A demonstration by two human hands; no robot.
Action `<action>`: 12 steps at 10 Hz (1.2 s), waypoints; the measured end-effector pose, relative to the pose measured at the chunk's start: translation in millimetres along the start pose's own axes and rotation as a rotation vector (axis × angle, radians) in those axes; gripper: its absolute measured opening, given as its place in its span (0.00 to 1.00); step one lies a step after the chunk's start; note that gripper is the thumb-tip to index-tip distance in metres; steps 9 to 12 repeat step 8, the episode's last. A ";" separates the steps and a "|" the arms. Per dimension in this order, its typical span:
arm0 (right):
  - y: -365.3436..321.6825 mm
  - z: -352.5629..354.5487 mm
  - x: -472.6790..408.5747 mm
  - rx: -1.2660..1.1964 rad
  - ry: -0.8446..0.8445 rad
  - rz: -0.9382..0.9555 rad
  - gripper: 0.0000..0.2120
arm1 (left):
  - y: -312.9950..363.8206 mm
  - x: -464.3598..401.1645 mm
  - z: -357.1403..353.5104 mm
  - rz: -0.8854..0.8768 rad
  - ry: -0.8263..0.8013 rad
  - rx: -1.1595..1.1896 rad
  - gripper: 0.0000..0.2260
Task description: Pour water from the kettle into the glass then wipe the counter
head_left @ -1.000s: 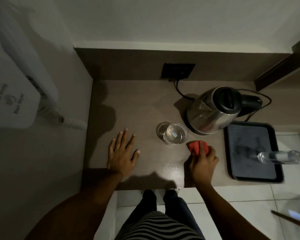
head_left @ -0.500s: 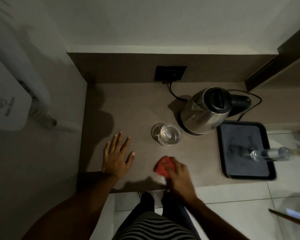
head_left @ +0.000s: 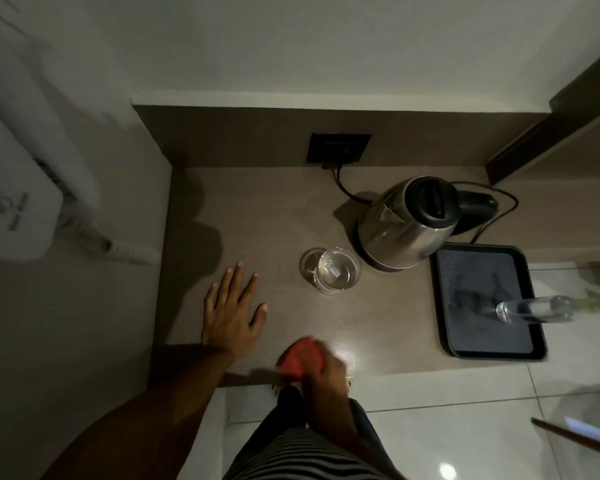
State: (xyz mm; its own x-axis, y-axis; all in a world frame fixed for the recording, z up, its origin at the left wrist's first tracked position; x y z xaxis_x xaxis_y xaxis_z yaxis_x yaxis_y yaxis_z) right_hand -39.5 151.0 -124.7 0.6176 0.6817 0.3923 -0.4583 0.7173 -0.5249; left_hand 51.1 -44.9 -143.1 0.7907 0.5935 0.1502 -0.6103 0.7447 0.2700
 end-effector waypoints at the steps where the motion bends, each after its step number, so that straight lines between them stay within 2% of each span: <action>1: -29.2 -17.9 32.6 0.112 -0.180 0.369 0.19 | 2.4 -0.4 1.8 -0.007 -0.001 0.000 0.32; 2: 1.9 28.4 13.8 -0.092 -0.042 0.171 0.24 | 6.0 0.2 6.9 -0.009 0.030 0.017 0.32; 3: 40.6 104.9 -9.0 -0.094 0.148 0.052 0.17 | 13.3 0.8 8.0 -0.043 -0.002 0.000 0.36; 4: 110.9 187.4 -44.5 -0.108 0.368 -0.181 0.32 | 23.4 -2.3 5.7 -0.090 -0.059 -0.002 0.40; 5: 164.2 236.6 -75.5 -0.012 0.429 -0.355 0.39 | 37.6 -6.7 -2.5 -0.094 -0.133 -0.014 0.42; 6: 187.3 227.5 -94.0 0.192 0.282 -0.400 0.35 | 44.4 -8.0 -9.2 -0.056 -0.166 -0.042 0.42; 7: 197.2 221.4 -98.4 0.256 0.207 -0.424 0.36 | 41.0 -9.0 -11.3 -0.057 -0.192 -0.042 0.43; 8: 190.3 227.9 -93.5 0.219 0.206 -0.462 0.37 | 45.1 -7.3 -6.7 -0.046 -0.190 -0.008 0.46; 12: 190.3 227.9 -93.5 0.219 0.206 -0.462 0.37 | 45.1 -7.3 -6.7 -0.046 -0.190 -0.008 0.46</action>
Point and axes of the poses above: each hand's wrist, its own x-axis away from the middle knuckle, its own z-axis out of the back of the hand, y = z × x, the point moved 9 cm from there along -x, towards the middle knuckle, and after that the axes turned 15 degrees about -z, right-handed, at the moved point
